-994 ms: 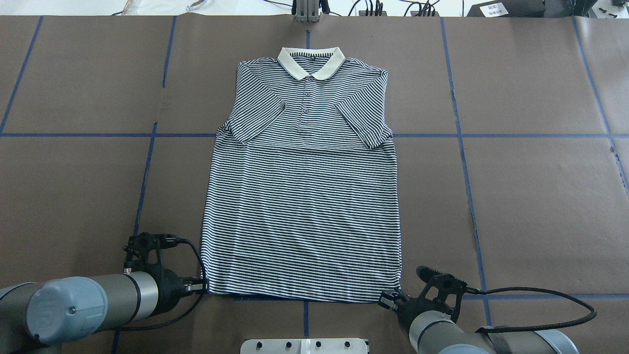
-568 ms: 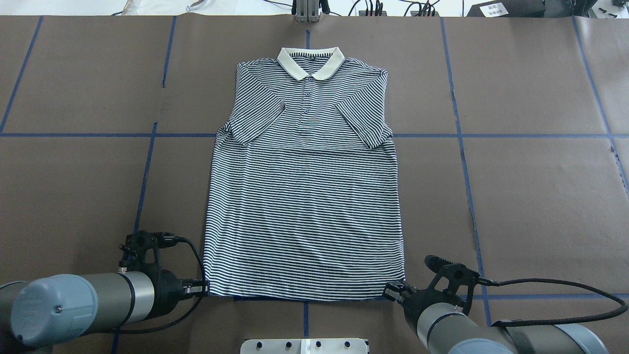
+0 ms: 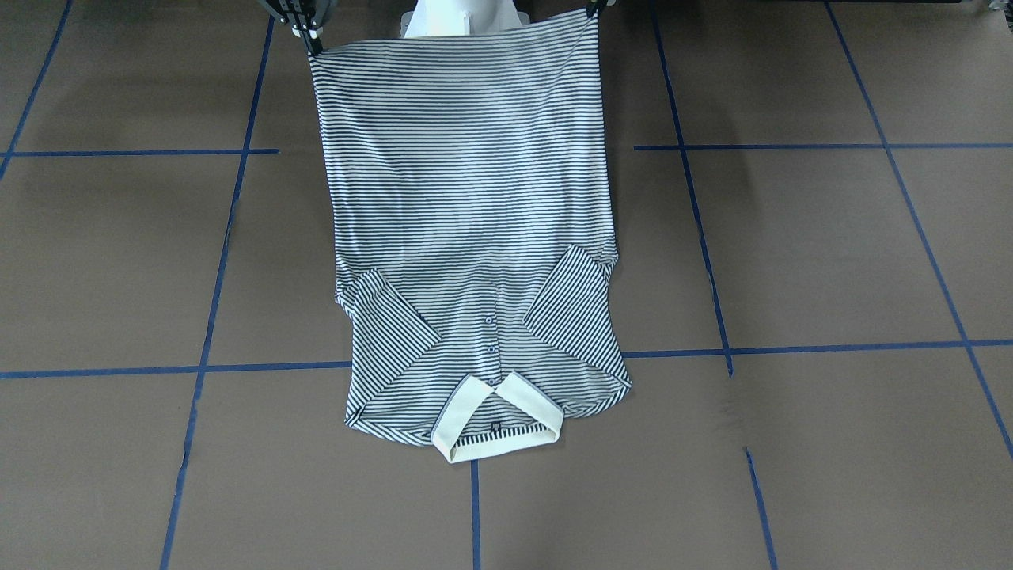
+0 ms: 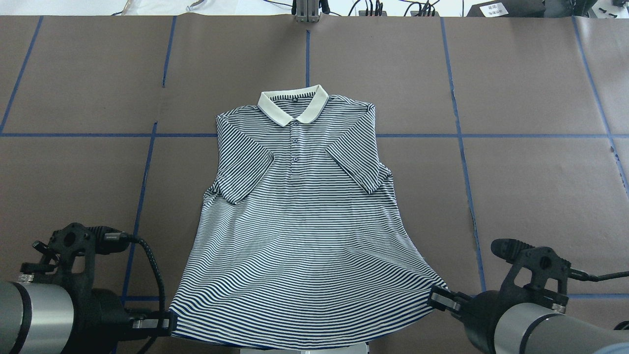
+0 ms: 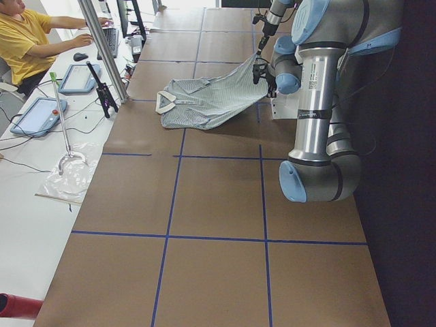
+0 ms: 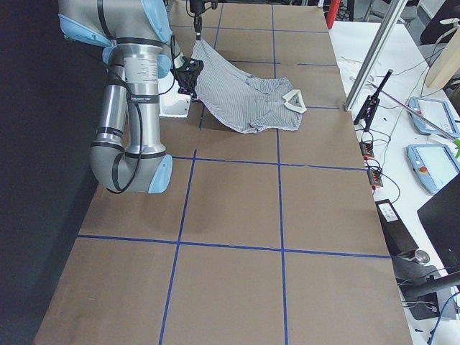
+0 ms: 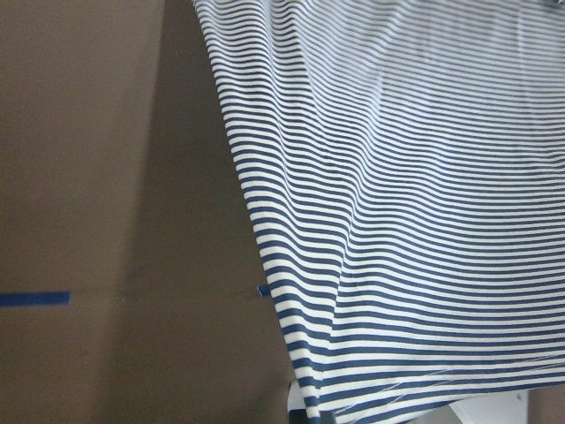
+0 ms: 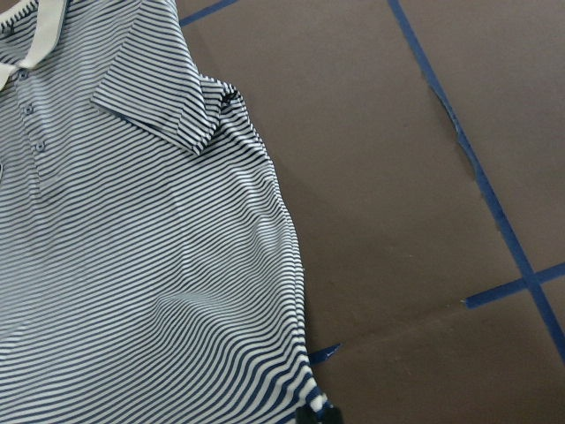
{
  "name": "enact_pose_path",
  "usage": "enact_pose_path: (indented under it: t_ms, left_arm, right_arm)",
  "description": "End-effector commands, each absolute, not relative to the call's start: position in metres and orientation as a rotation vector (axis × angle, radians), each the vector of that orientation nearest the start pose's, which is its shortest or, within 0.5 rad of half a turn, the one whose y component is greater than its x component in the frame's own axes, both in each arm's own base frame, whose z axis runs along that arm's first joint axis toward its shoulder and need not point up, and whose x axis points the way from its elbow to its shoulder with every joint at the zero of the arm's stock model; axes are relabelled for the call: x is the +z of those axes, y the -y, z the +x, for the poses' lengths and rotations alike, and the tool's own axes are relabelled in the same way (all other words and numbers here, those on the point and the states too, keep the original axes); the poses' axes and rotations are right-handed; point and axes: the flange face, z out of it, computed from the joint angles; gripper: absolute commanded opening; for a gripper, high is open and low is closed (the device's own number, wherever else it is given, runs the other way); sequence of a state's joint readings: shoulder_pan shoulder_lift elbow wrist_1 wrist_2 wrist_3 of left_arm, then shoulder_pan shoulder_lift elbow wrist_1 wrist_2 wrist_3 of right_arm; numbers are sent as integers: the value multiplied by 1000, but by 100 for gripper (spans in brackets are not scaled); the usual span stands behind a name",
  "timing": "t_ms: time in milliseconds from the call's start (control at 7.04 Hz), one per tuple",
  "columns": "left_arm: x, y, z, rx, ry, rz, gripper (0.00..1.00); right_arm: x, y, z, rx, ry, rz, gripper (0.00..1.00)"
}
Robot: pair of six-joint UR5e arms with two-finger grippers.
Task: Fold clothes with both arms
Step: 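Lift the hem with both grippers and fold it toward the collar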
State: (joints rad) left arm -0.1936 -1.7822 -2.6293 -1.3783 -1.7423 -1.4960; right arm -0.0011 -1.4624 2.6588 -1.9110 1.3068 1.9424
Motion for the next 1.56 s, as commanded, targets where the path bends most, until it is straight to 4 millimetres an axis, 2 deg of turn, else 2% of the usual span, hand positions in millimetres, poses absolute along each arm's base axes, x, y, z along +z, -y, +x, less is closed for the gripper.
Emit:
enact_pose_path:
  t_ms: [0,142,284,426,568,710,852,994,1136,1278,1419]
  left_arm:
    - [149,204,334,-29,-1034,18,0]
    - [149,241,332,-36,-1008,105,0]
    - [153,265,323,-50,-983,155,0]
    - [155,287,313,-56,-963,201,0]
    - [158,325,310,-84,-926,233,0]
    - [164,364,316,-88,-875,262,0]
    - [167,407,328,-97,-839,290,0]
    - [179,443,334,-111,-823,320,0]
    - [198,475,344,-115,-811,341,0]
    - [219,501,360,-124,-805,349,0]
    - [239,525,384,-126,-795,348,0]
  right_arm:
    - [199,173,-306,472,884,80,0]
    - [192,196,-315,489,887,95,0]
    - [184,222,-325,510,888,116,0]
    - [174,255,-339,540,880,153,0]
    - [171,288,-347,547,855,179,0]
    - [179,316,-353,562,815,198,0]
    - [171,349,-362,577,792,229,0]
    - [177,387,-375,604,759,251,0]
    - [195,421,-398,626,785,272,0]
    - [224,455,-424,642,795,288,0]
    - [254,482,-441,641,785,303,0]
